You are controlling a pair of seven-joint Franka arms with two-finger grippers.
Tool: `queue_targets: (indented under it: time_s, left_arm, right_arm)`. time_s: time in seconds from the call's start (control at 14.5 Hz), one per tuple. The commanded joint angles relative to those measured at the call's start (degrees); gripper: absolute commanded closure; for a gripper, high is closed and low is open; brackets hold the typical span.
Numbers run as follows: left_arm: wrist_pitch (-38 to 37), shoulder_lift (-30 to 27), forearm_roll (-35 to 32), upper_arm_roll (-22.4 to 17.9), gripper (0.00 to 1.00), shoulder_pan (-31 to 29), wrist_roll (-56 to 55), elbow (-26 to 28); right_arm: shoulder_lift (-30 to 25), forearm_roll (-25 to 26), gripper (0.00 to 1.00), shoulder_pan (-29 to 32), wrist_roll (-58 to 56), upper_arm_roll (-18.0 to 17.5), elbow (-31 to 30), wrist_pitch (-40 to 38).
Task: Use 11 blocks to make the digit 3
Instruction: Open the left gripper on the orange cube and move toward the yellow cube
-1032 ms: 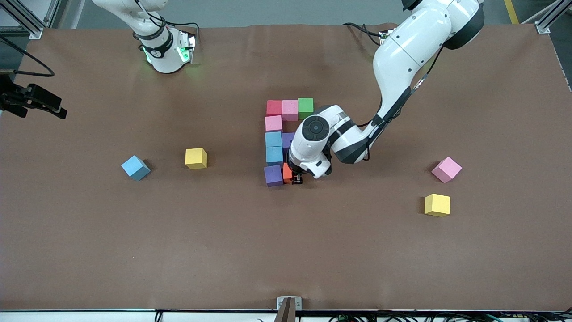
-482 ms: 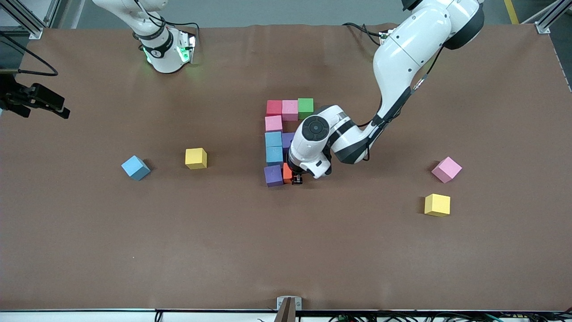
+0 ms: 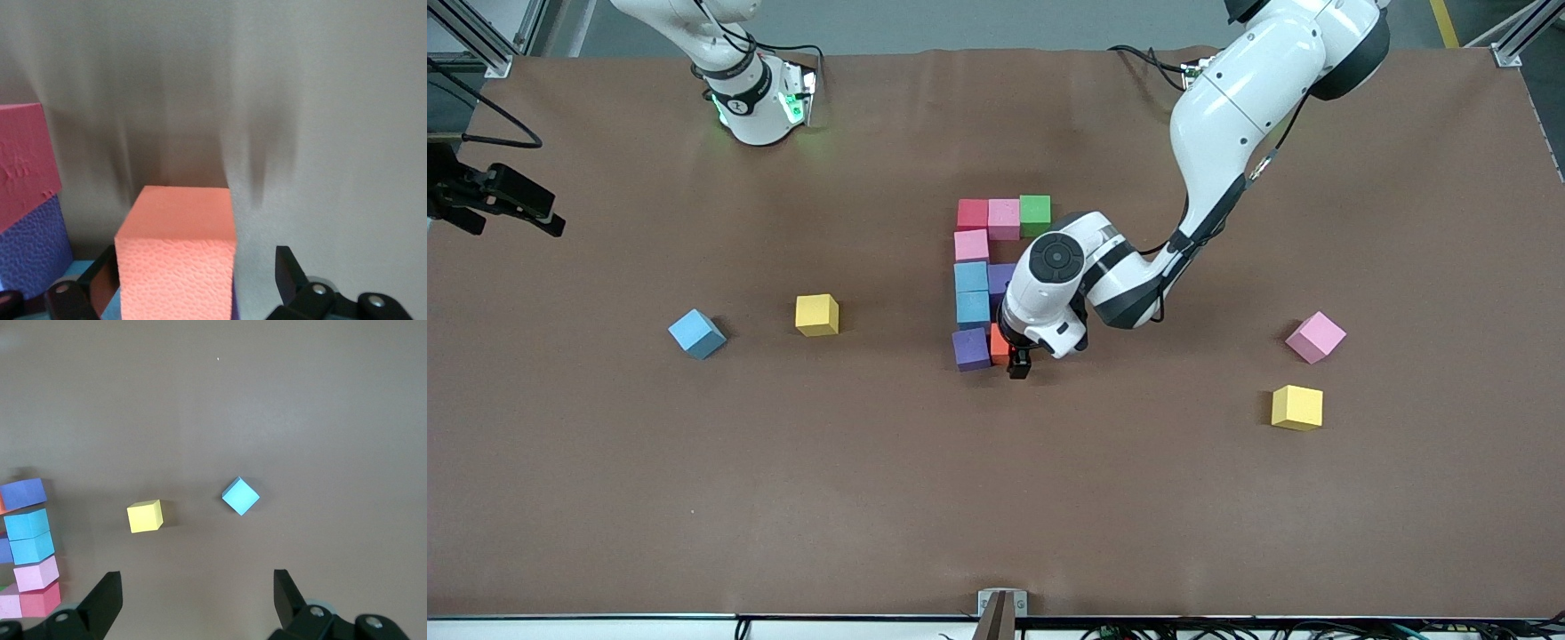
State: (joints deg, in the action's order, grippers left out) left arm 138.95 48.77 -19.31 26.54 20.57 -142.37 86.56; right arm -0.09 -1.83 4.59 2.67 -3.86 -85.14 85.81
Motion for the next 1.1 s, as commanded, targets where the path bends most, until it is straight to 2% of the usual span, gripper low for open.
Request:
queue_targets:
  time_s: [0.0,0.34,0.55,0.69,1.03]
  left_arm:
    - [-3.1,-1.6,-0.4,0.1,0.00,0.5,-0.2,-0.9]
    - [-11.4,-8.2,-0.1,1.8,0.00,-0.5,1.0,-0.9]
    - [-16.1,-11.4,0.1,1.8,0.00,-2.5,7.7,-0.7]
    - [-19.0,-12.4,0.8,2.1,0.00,-7.2,12.6,-0.7]
    - [-25.0,-14.9,1.6,5.4,0.00,-19.1,33.1,-0.2]
  right_arm:
    - [-1.5,0.5,0.00,0.2,-0.2,-0.2,-1.4,0.8]
    - [-1.5,0.3,0.00,0.2,-0.2,-0.2,-1.4,0.7]
    - [-1.5,0.3,0.00,0.2,-0.2,-0.2,-1.4,0.6]
    - [-1.5,0.1,0.00,0.2,-0.2,-0.2,-1.4,0.7]
    - [-1.5,0.1,0.00,0.2,-0.2,-0.2,-1.4,0.6]
